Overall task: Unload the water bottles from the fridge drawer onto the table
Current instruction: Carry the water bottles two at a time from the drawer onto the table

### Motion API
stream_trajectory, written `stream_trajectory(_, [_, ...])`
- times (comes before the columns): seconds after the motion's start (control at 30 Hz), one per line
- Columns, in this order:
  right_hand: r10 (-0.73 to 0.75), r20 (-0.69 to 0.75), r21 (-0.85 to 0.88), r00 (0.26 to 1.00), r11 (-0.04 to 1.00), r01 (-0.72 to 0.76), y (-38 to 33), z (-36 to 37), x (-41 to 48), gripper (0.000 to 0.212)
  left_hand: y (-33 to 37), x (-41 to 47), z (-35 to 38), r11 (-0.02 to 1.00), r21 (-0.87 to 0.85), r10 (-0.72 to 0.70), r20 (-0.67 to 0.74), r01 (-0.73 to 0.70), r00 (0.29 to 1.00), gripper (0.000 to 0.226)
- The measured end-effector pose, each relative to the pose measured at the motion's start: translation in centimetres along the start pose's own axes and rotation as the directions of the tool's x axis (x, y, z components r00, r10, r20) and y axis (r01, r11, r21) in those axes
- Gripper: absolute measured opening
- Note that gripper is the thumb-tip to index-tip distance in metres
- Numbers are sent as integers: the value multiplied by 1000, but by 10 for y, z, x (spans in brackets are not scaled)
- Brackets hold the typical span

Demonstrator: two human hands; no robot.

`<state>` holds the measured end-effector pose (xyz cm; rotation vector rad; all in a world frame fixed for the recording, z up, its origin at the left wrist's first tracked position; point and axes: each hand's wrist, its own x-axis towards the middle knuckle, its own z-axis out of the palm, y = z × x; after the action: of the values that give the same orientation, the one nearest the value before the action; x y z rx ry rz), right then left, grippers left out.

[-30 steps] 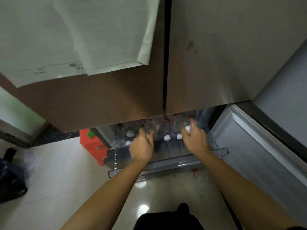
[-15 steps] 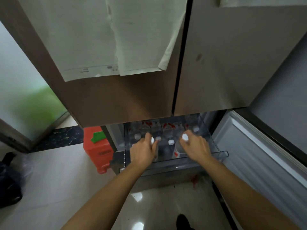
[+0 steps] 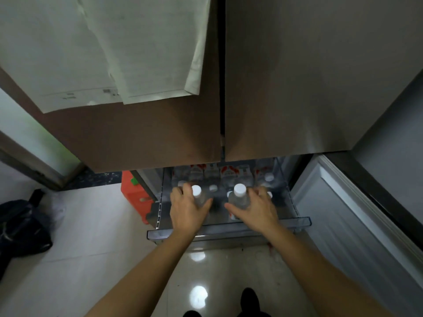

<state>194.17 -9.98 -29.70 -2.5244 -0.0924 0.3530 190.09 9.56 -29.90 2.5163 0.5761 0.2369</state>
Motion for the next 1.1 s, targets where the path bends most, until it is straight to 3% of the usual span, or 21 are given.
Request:
stream_trajectory(0.1, [-49, 72, 128, 996, 991, 40, 6, 6, 4, 78, 1, -5, 6, 983, -124, -123, 93, 134, 988, 86])
stream_trajectory(0.2, [-87, 47, 169, 995, 983, 78, 2, 5, 15, 70, -3, -12, 9, 966, -145, -190, 165, 214, 968, 77])
stream_trajectory(0.33, [-161, 8, 150, 987, 976, 158, -14, 9, 22, 65, -5, -22, -9, 946, -245, -202, 64, 212, 977, 71])
stream_trajectory(0.5, [-283, -74, 146, 956, 946, 291, -62, 25, 13, 62, -3, -42, -65, 903, -369, -302, -184, 219, 935, 72])
stream_trajectory(0.67, [-525, -164, 144, 835, 825, 547, -136, 43, -26, 62, -37, -82, -146, 891, -395, -397, -442, 223, 804, 73])
stream_trajectory(0.8, [-774, -286, 114, 565, 558, 822, -212, 68, -79, 59, -97, -137, -213, 875, -428, -457, -575, 226, 679, 61])
stream_trajectory(0.87, [-830, -298, 103, 472, 463, 880, -254, 91, -115, 56, -132, -174, -245, 869, -436, -479, -626, 234, 615, 64])
stream_trajectory(0.97, [-842, -248, 186, 480, 445, 876, -316, 135, -187, 53, -198, -245, -292, 853, -431, -521, -653, 295, 550, 66])
stream_trajectory(1.1, [-847, -11, 318, 531, 501, 805, -382, 209, -282, 56, -282, -343, -353, 822, -427, -567, -673, 377, 474, 57])
